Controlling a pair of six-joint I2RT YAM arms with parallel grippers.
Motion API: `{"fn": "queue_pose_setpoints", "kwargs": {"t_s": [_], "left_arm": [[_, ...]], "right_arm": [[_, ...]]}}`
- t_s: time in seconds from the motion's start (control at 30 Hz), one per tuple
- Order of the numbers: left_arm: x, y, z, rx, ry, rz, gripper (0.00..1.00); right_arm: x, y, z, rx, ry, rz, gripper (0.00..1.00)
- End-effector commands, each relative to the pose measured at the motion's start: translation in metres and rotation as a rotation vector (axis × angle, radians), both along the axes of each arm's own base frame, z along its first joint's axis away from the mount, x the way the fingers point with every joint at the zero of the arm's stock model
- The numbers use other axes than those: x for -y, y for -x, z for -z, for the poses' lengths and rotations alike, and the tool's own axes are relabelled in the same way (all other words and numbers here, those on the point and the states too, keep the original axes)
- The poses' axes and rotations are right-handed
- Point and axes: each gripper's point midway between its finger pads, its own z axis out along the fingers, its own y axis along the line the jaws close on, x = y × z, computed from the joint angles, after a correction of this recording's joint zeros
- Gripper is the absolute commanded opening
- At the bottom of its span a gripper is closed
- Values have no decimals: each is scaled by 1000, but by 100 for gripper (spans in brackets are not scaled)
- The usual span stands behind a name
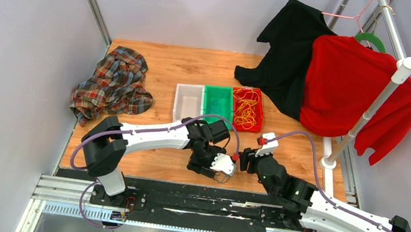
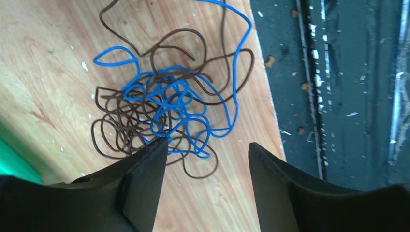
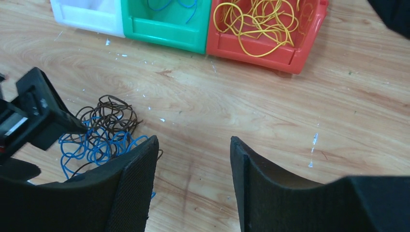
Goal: Untangle the cables
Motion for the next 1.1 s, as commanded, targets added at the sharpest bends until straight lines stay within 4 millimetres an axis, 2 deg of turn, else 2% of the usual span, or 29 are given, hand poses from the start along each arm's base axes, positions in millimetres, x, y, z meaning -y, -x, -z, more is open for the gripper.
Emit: {"fn": "queue_pose_setpoints", "kwargs": {"t_s": [0.0,0.07,0.23,0.33,0.4,0.57,0.67,0.77,0.83,0.97,1.07], "left_arm": [[21,-20,0,99,48,60,63],[24,-20,2,100,53,79,55],[22,-7,5,33,59,79,27],[19,-2,-3,14,57,77,8],[16,0,-16,0,46,68,2],[19,-2,-78,17,122,49,1],[18,-7,-113,34,174,-2,1],[16,-12,-138,46,228,-50,1],[15,-14,-153,51,258,-74,1],[19,-16,-186,39,341,-138,1],[20,-13,-198,28,375,-156,1]], "right_arm": [[3,-7,-17,29,-27,56,55],[3,-7,-16,26,-34,58,52],[3,-6,-13,19,-35,60,44],[6,-6,-11,15,-35,68,37],[6,-5,-11,12,-36,67,33],[4,-4,-18,29,-49,42,31],[-7,-2,-30,58,-91,-18,32],[-19,1,-41,78,-129,-84,37],[-29,5,-49,94,-152,-139,42],[-53,16,-76,149,-227,-281,68],[-64,20,-100,200,-268,-345,69]]}}
